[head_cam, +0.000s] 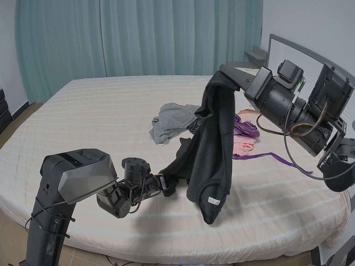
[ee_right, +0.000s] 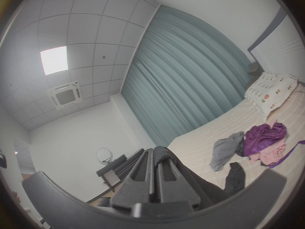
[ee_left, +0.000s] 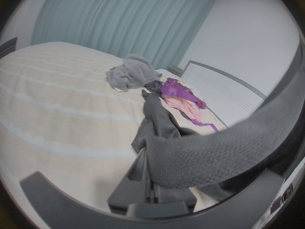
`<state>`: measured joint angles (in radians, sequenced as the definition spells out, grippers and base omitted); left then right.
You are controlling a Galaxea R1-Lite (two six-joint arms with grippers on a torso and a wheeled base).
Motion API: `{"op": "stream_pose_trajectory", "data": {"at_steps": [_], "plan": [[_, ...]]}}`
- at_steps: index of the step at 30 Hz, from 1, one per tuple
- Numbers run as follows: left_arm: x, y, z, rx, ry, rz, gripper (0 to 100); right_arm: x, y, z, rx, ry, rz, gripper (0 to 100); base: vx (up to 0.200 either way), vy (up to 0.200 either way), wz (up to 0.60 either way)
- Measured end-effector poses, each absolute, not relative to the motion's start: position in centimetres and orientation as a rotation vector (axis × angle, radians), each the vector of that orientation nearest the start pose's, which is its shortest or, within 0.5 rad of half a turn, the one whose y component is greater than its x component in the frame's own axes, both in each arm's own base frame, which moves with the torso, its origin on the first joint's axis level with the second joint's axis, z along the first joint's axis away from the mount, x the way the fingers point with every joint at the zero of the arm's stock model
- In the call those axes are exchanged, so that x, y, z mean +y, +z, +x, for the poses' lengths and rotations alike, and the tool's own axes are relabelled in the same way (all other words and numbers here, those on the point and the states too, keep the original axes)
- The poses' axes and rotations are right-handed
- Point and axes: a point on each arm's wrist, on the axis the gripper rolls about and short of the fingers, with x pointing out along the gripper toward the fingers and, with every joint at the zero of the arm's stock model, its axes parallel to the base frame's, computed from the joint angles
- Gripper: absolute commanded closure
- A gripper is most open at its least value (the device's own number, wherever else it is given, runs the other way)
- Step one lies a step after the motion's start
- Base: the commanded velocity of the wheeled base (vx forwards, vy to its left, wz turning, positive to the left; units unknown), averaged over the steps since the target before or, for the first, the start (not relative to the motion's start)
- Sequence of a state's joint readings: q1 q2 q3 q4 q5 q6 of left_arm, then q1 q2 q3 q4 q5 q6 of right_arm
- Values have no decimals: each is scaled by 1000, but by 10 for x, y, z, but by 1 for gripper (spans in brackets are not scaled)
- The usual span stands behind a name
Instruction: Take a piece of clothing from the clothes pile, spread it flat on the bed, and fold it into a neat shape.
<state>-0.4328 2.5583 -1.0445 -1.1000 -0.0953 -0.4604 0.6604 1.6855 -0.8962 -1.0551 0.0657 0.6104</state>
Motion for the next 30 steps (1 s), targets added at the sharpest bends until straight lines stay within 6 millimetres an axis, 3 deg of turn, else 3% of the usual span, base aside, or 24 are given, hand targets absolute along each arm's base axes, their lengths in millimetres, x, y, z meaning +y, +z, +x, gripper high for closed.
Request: {"op": "stream_pose_trajectory", "data": {"at_steps": [5, 14, 19, 24, 26, 30], "plan": [[-170, -21, 394, 492, -322, -427, 100, 163, 240, 270, -1, 688, 678, 100, 0, 0, 0], [-152, 63, 381, 346, -196, -599, 100, 111, 211, 333, -58, 478, 751, 100, 0, 0, 0], [-141, 111, 372, 210, -147, -636, 100, 91, 215, 362, -161, 397, 775, 100, 0, 0, 0], [-132, 139, 361, 140, -136, -666, 100, 87, 211, 370, -183, 390, 780, 100, 0, 0, 0], [-129, 142, 357, 137, -130, -675, 100, 89, 200, 368, -150, 387, 782, 100, 0, 0, 0], [-127, 136, 347, 168, -116, -692, 100, 100, 158, 358, -24, 382, 798, 100, 0, 0, 0]]}}
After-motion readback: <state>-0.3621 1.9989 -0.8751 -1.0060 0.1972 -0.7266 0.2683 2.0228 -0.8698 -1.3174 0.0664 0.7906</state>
